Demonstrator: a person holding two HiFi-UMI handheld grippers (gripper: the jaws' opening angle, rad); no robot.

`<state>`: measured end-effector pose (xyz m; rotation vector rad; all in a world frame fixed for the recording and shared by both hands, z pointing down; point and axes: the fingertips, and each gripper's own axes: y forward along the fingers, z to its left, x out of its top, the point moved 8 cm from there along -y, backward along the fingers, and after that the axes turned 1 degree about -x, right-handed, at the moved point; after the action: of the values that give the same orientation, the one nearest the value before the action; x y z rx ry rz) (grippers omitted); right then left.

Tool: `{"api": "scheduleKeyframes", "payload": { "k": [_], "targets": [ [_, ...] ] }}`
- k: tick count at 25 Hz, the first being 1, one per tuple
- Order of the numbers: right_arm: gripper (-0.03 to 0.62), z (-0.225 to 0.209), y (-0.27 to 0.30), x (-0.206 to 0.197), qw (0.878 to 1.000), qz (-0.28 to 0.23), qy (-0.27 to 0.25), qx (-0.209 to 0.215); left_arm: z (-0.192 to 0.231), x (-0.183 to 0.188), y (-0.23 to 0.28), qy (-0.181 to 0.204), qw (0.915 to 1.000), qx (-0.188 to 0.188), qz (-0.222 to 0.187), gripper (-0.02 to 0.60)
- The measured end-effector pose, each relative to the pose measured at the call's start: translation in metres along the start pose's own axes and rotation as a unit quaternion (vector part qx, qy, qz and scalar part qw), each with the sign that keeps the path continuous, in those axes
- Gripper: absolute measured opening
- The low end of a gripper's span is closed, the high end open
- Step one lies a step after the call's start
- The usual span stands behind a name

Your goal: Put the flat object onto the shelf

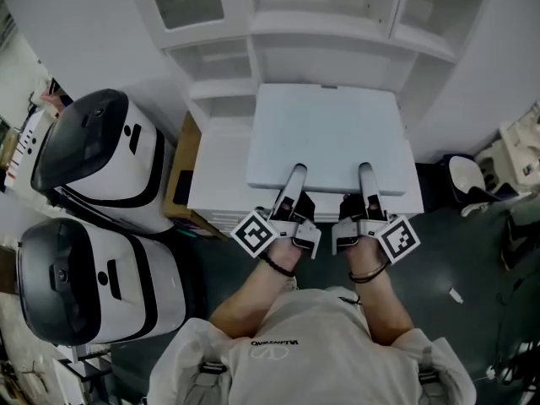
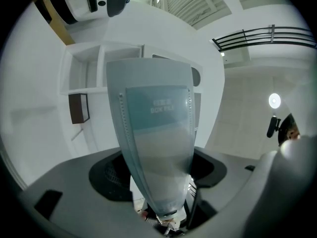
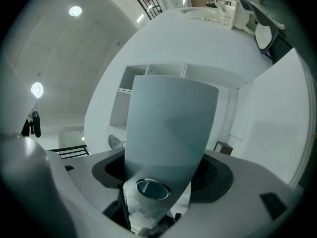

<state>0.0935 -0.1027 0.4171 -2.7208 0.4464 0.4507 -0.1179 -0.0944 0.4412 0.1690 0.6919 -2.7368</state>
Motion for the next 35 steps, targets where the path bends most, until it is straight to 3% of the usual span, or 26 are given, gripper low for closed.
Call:
{"api": "scheduleKeyframes", "payload": {
  "k": [10,27,35],
  "targets": [
    [0.345,-0.008,0.048,0.012,1.000,-0.010,0.002,-0.002,0.015,0.021,0.047,-0.002,1.0000,0.002,0.008,0.321],
    [0.345,-0.004,0.191,0.089,0.997,0.002,0.018,0.072,0.003,0.050,0.188,0.055,0.9981,-0.017,-0.021,0.321],
    [0.345,-0.017,0.226,0.103,0.995,0.024,0.048,0.087,0.007,0.054,0.219,0.085,0.9955,-0.012,-0.039,0.321]
  ]
}}
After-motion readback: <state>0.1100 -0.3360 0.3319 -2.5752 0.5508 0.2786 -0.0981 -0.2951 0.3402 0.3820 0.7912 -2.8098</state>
